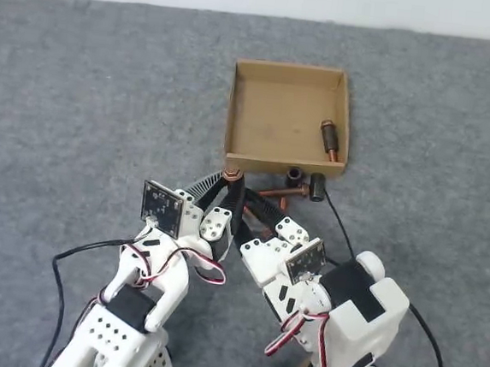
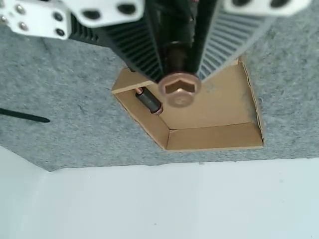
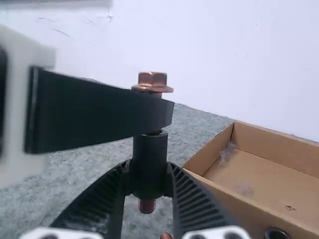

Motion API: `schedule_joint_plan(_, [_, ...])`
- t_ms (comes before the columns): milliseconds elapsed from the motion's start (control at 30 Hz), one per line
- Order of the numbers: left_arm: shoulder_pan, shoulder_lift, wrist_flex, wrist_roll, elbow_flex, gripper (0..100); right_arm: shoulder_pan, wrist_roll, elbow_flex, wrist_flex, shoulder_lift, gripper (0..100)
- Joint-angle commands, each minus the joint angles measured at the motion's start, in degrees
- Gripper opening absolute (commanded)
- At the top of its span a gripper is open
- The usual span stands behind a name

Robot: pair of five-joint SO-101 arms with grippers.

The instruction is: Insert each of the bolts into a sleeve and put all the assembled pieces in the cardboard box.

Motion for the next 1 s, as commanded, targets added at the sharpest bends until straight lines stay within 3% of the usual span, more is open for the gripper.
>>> schedule_joint_plan(0, [-0.62,-0.97,0.79,2.02,-0.75,8,2.07,-0.53,1.41,0.04,-3.12,0.6])
schedule_joint_plan(133, [-0.62,-0.97,2.99,3.52,-0.75,15,2.07,-0.53,1.41,0.04,-3.12,0.6])
schedule_joint_plan(700, [-0.62,-1.05,3.43,3.69,-5.85,15,2.07,-0.53,1.32,0.04,-2.77,0.6])
schedule_joint_plan(967, [-0.62,-1.05,12.92,3.52,-16.84,14,2.07,-0.53,1.23,0.04,-2.68,0.6])
